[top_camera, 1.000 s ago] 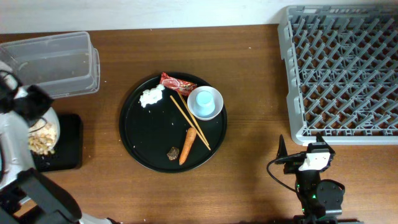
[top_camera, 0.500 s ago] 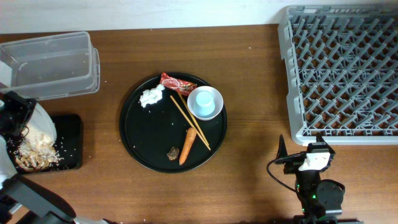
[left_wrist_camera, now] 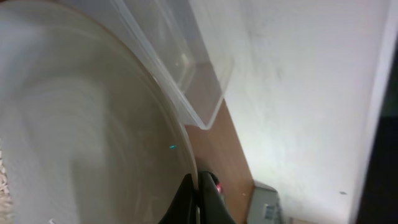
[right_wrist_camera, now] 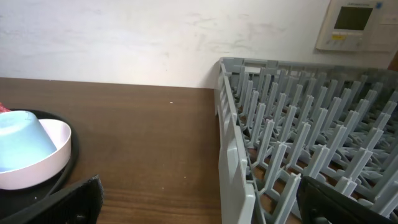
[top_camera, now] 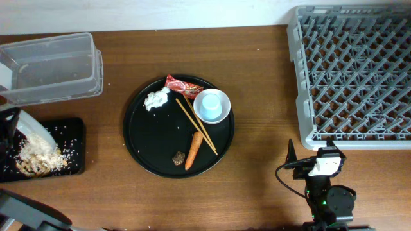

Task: Sort waste into correct bins and load items into the dishwasher rack
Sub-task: 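Tilt the plate to dump rice and shells onto the black tray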

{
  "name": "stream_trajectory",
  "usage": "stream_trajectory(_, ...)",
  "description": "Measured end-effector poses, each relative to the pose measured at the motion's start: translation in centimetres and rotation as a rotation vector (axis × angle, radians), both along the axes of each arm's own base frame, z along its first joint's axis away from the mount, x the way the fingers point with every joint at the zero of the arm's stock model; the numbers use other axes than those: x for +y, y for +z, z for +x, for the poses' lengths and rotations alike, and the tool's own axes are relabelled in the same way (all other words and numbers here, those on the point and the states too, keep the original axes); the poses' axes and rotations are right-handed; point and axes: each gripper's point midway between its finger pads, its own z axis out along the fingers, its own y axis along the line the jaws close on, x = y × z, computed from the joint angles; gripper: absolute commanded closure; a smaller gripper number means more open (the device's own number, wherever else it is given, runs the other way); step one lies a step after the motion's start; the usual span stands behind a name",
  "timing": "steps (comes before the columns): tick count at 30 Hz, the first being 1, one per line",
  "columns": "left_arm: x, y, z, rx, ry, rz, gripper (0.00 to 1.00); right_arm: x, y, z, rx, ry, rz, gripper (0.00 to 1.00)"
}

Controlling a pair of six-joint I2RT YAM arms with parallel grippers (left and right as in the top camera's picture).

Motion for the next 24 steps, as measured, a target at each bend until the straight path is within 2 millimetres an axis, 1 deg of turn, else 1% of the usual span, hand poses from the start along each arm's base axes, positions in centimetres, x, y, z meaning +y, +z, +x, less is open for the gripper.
stream_trajectory(3, -0.8, 0.4, 0.0, -0.016, -0.018, -0.047, 1.0, 0.0, 0.0, 0.0, 0.0, 0.0, 0.0, 0.02)
stream_trajectory(5, -1.5, 0.4, -0.2, -0.004, -0.016, -0.114, 1.0, 0.0, 0.0, 0.0, 0.0, 0.0, -0.001, 0.02)
stream_trajectory(9, -1.8, 0.1, -0.6, 0.024, 0.0, -0.166, 0.99, 0.0, 0.0, 0.0, 0.0, 0.0, 0.0, 0.02)
stream_trajectory(15, -1.0, -0.4, -1.0, 0.046, 0.029, -0.148, 1.0, 0.0, 0.0, 0.0, 0.0, 0.0, 0.0, 0.02)
stream_trajectory(18, -0.3, 0.3, -0.6, 0.0, 0.015, -0.093, 1.0, 0.0, 0.0, 0.0, 0.0, 0.0, 0.0, 0.02)
stream_trajectory(22, -0.3, 0.5, -0.5, -0.012, 0.009, -0.087, 1.0, 0.0, 0.0, 0.0, 0.0, 0.0, 0.0, 0.02)
stream_trajectory(24, -0.4, 0.3, -0.8, 0.004, 0.014, -0.09, 1.0, 0.0, 0.0, 0.0, 0.0, 0.0, 0.0, 0.02)
